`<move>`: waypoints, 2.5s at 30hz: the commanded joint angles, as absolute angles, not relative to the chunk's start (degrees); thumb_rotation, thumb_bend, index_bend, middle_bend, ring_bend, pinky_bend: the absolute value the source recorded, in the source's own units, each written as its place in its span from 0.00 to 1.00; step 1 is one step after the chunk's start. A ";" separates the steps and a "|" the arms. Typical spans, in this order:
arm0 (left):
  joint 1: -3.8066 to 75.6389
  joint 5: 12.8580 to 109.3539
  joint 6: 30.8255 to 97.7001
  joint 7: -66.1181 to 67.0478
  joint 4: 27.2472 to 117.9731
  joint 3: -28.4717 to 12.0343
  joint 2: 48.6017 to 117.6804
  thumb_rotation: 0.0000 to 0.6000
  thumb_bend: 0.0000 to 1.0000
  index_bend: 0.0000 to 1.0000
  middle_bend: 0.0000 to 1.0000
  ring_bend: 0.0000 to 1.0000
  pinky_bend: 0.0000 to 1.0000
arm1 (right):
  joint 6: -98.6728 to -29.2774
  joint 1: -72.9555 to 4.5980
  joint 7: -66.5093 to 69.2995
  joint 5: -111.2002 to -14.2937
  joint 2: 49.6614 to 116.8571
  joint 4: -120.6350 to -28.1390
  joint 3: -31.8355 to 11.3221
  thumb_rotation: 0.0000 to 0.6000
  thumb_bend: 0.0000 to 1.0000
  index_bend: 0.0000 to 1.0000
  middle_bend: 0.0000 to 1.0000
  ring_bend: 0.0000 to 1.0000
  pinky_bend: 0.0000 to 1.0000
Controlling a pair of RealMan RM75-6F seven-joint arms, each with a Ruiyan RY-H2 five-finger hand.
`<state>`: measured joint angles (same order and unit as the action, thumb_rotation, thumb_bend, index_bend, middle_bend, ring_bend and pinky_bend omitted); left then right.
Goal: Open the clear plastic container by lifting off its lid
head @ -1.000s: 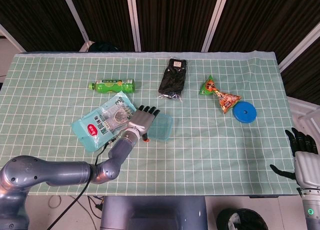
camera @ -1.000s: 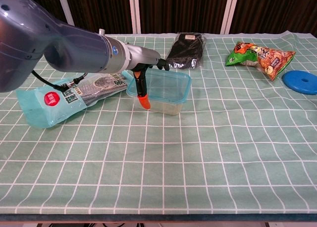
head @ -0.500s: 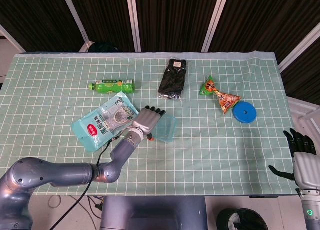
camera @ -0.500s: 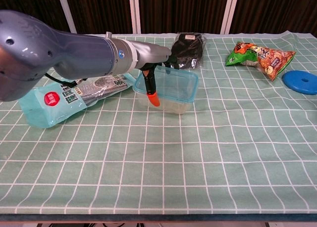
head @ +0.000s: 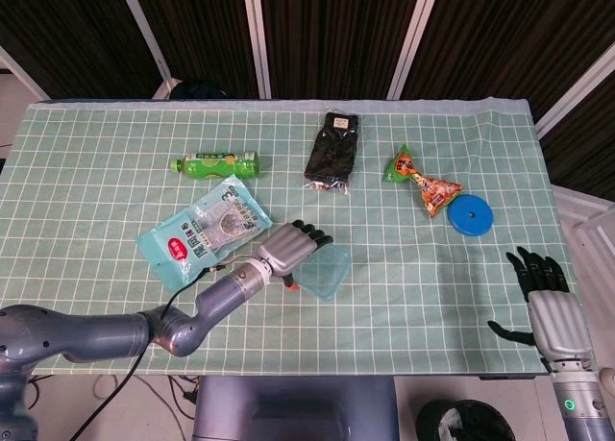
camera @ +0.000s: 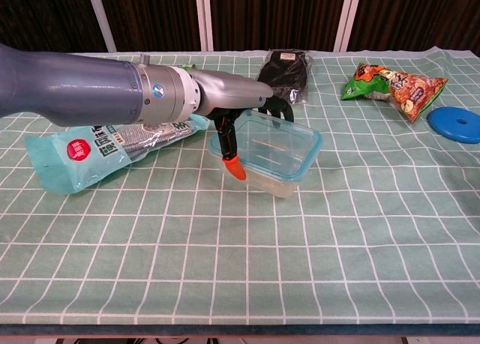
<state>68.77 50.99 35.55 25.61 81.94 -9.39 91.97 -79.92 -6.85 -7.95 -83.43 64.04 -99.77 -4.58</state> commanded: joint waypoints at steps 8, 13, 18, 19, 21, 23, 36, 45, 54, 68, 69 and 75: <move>68.54 55.98 33.41 19.43 79.90 -9.64 92.24 1.00 0.08 0.29 0.29 0.31 0.44 | -74.49 -11.50 -15.54 -85.77 72.58 -104.43 -3.22 1.00 0.21 0.00 0.00 0.00 0.00; 69.00 55.97 33.36 19.07 80.03 -9.35 92.43 1.00 0.08 0.29 0.29 0.31 0.44 | -72.33 -13.03 -21.20 -86.08 79.42 -104.39 -2.06 1.00 0.21 0.00 0.00 0.00 0.00; 69.52 55.70 33.26 19.05 80.32 -8.88 92.55 1.00 0.08 0.29 0.29 0.30 0.44 | -71.07 -14.20 -25.15 -85.43 85.84 -103.94 -1.84 1.00 0.21 0.00 0.00 0.00 0.00; 69.62 55.59 33.23 19.02 80.38 -8.82 92.55 1.00 0.08 0.29 0.29 0.30 0.44 | -71.05 -14.32 -25.83 -85.15 86.98 -103.76 -1.92 1.00 0.21 0.00 0.00 0.00 0.00; 69.76 55.39 33.29 18.97 80.49 -8.69 92.56 1.00 0.08 0.29 0.29 0.31 0.44 | -71.09 -14.47 -26.84 -84.65 88.82 -103.49 -2.00 1.00 0.21 0.00 0.00 0.00 0.00; 69.90 55.18 33.27 18.88 80.55 -8.55 92.60 1.00 0.08 0.29 0.29 0.31 0.44 | -71.24 -14.59 -27.46 -84.38 90.39 -103.05 -2.04 1.00 0.21 0.00 0.00 0.00 0.00; 70.80 53.74 33.75 18.89 82.75 -7.89 92.89 1.00 0.08 0.29 0.29 0.31 0.44 | -73.72 -15.61 -27.82 -83.47 96.91 -98.64 -4.87 1.00 0.21 0.00 0.00 0.00 0.00; 72.15 51.81 34.68 20.50 83.40 -7.34 94.14 1.00 0.08 0.29 0.29 0.31 0.44 | -74.32 -15.85 -27.48 -81.64 96.91 -99.31 -5.78 1.00 0.21 0.00 0.00 0.00 0.00; 73.29 49.53 35.89 21.75 83.54 -7.32 95.17 1.00 0.08 0.29 0.29 0.31 0.44 | -74.25 -16.34 -26.83 -80.76 96.65 -100.00 -5.90 1.00 0.21 0.00 0.00 0.00 0.00; 74.15 47.37 37.78 23.11 83.39 -7.25 96.50 1.00 0.08 0.29 0.29 0.31 0.44 | -74.46 -16.74 -26.22 -79.76 96.38 -100.01 -5.70 1.00 0.21 0.00 0.00 0.00 0.00; 74.22 47.17 37.85 23.19 83.42 -7.28 96.56 1.00 0.08 0.29 0.29 0.31 0.44 | -74.46 -16.79 -26.16 -79.68 96.42 -100.00 -5.67 1.00 0.21 0.00 0.00 0.00 0.00; 74.44 46.87 38.02 23.51 83.80 -7.21 96.55 1.00 0.08 0.29 0.29 0.30 0.44 | -74.53 -16.76 -25.64 -79.02 96.56 -99.83 -5.70 1.00 0.21 0.00 0.00 0.00 0.00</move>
<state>74.43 46.88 38.01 23.50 83.79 -7.21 96.56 -74.52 -16.79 -25.72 -79.10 96.53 -99.81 -5.69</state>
